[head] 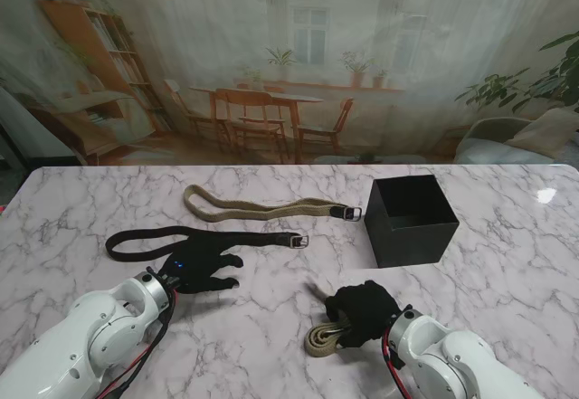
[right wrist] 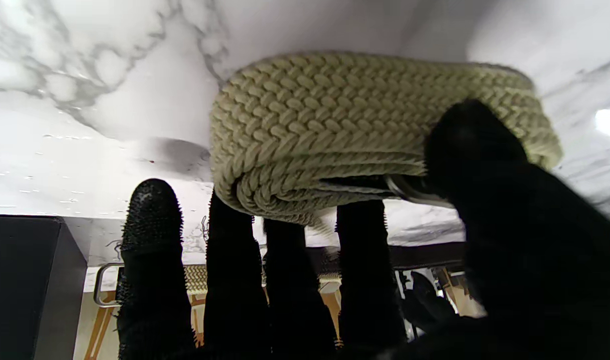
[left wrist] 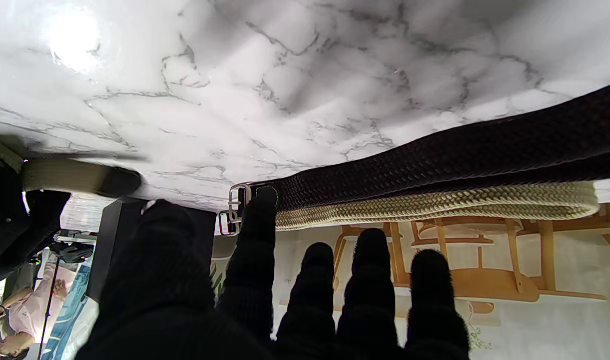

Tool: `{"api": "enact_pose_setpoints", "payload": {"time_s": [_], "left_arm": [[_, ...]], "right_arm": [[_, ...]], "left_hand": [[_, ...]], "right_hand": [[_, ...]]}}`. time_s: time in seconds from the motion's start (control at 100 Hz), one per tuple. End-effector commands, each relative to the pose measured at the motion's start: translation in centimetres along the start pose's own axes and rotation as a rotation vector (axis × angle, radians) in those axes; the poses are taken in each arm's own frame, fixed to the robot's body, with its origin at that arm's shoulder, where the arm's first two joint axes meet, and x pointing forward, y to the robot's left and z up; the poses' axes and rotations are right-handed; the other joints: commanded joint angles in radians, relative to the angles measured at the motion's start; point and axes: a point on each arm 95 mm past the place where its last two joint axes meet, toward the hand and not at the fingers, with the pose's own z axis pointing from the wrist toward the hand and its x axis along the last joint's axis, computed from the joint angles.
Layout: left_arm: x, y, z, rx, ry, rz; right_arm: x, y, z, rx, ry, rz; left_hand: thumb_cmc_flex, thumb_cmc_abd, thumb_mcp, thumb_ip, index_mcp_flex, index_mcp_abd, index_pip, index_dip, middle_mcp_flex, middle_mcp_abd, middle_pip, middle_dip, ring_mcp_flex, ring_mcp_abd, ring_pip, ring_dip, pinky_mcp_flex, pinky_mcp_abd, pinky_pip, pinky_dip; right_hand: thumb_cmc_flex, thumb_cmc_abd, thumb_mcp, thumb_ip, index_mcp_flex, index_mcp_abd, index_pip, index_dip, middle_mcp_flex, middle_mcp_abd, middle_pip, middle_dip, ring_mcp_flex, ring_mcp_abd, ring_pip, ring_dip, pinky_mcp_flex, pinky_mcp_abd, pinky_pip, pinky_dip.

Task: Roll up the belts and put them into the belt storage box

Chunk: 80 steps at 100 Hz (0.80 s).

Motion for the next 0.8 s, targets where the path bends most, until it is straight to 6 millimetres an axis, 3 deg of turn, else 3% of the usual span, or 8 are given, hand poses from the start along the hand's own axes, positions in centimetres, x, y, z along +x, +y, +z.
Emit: {"api": "enact_pose_setpoints", "payload": {"time_s": [0.0, 0.19, 0.37, 0.45, 0.53, 0.66, 0.72, 0.79], "left_arm": [[0.1, 0.23, 0.05, -0.016, 0.005, -0.003], [0.1, 0.23, 0.04, -0.015, 0.005, -0.002], [0.1, 0.23, 0.04, -0.015, 0.005, -0.002], [0.09, 0.24, 0.05, -0.015, 0.004, -0.001], [0.07, 0.24, 0.05, -0.012, 0.004, -0.001], [0.05, 0.23, 0.02, -0.01, 0.004, 0.0], [0.05, 0.23, 0.01, -0.01, 0.004, 0.0], [0.05, 0.23, 0.01, -0.01, 0.004, 0.0]], "right_arm": [[-0.02, -2.28, -0.13, 0.044, -0.017, 0.02], [0.1, -2.29, 0.01, -0.007, -0.02, 0.013], [0.05, -2.3, 0.15, -0.05, -0.012, -0.005], [0.05, -2.32, 0.19, -0.059, -0.007, -0.008], [0.03, -2.35, 0.24, -0.072, -0.002, -0.007], [0.09, -2.21, 0.23, -0.101, 0.008, -0.008], [0.11, -2.05, 0.16, -0.116, 0.013, -0.016], [0.08, -1.86, 0.02, -0.129, 0.022, -0.028]], "left_hand": [[0.027, 0.036, -0.016, -0.02, 0.018, 0.019, 0.01, 0.001, -0.045, 0.015, -0.013, 0.012, 0.003, 0.007, -0.007, 0.021, -0.019, 0.032, -0.034, -0.02], [0.026, 0.037, -0.016, -0.02, 0.017, 0.018, 0.01, 0.001, -0.045, 0.014, -0.014, 0.012, 0.002, 0.007, -0.008, 0.021, -0.019, 0.032, -0.035, -0.02], [0.027, 0.037, -0.016, -0.02, 0.018, 0.018, 0.01, 0.001, -0.045, 0.014, -0.013, 0.012, 0.004, 0.007, -0.008, 0.021, -0.018, 0.031, -0.035, -0.02], [0.026, 0.037, -0.016, -0.02, 0.017, 0.018, 0.01, 0.001, -0.045, 0.014, -0.014, 0.012, 0.003, 0.008, -0.008, 0.021, -0.019, 0.032, -0.035, -0.019], [0.024, 0.037, -0.017, -0.02, 0.018, 0.018, 0.01, 0.001, -0.045, 0.013, -0.013, 0.012, 0.003, 0.007, -0.008, 0.021, -0.019, 0.031, -0.035, -0.019], [0.026, 0.037, -0.016, -0.02, 0.017, 0.018, 0.01, 0.001, -0.045, 0.014, -0.013, 0.012, 0.004, 0.008, -0.007, 0.021, -0.018, 0.031, -0.035, -0.019], [0.027, 0.037, -0.016, -0.02, 0.018, 0.018, 0.01, 0.001, -0.045, 0.014, -0.013, 0.012, 0.003, 0.007, -0.008, 0.021, -0.019, 0.032, -0.035, -0.019], [0.027, 0.036, -0.016, -0.02, 0.017, 0.019, 0.01, 0.001, -0.045, 0.014, -0.013, 0.012, 0.003, 0.008, -0.007, 0.021, -0.018, 0.032, -0.035, -0.019]], "right_hand": [[0.123, 0.073, 0.062, 0.041, 0.091, -0.077, 0.182, 0.021, 0.106, -0.061, 0.076, 0.039, 0.163, -0.065, 0.075, 0.042, 0.049, 0.022, 0.045, -0.002], [0.179, 0.112, 0.048, 0.037, 0.037, -0.116, 0.097, 0.1, 0.345, -0.15, 0.189, 0.222, 0.356, -0.126, 0.211, 0.171, 0.134, -0.065, 0.148, 0.034], [0.212, 0.125, 0.054, 0.035, 0.012, -0.114, -0.004, 0.05, 0.485, -0.207, 0.259, 0.258, 0.465, -0.143, 0.315, 0.233, 0.18, -0.145, 0.223, 0.056], [0.213, 0.126, 0.058, 0.036, 0.001, -0.116, -0.034, 0.026, 0.494, -0.212, 0.271, 0.263, 0.474, -0.144, 0.328, 0.242, 0.186, -0.157, 0.234, 0.056], [0.204, 0.134, 0.08, 0.045, -0.012, -0.101, -0.16, -0.029, 0.497, -0.215, 0.289, 0.274, 0.482, -0.141, 0.346, 0.257, 0.193, -0.165, 0.246, 0.054], [0.211, 0.133, 0.085, 0.049, -0.041, -0.066, -0.319, -0.001, 0.497, -0.212, 0.317, 0.309, 0.496, -0.133, 0.38, 0.283, 0.206, -0.18, 0.261, 0.051], [0.213, 0.13, 0.087, 0.051, -0.106, -0.053, -0.373, -0.007, 0.5, -0.207, 0.325, 0.322, 0.502, -0.128, 0.396, 0.292, 0.211, -0.186, 0.264, 0.05], [0.215, 0.117, 0.094, 0.051, -0.301, -0.034, -0.464, -0.08, 0.51, -0.202, 0.319, 0.324, 0.508, -0.125, 0.406, 0.297, 0.216, -0.188, 0.265, 0.047]]}}
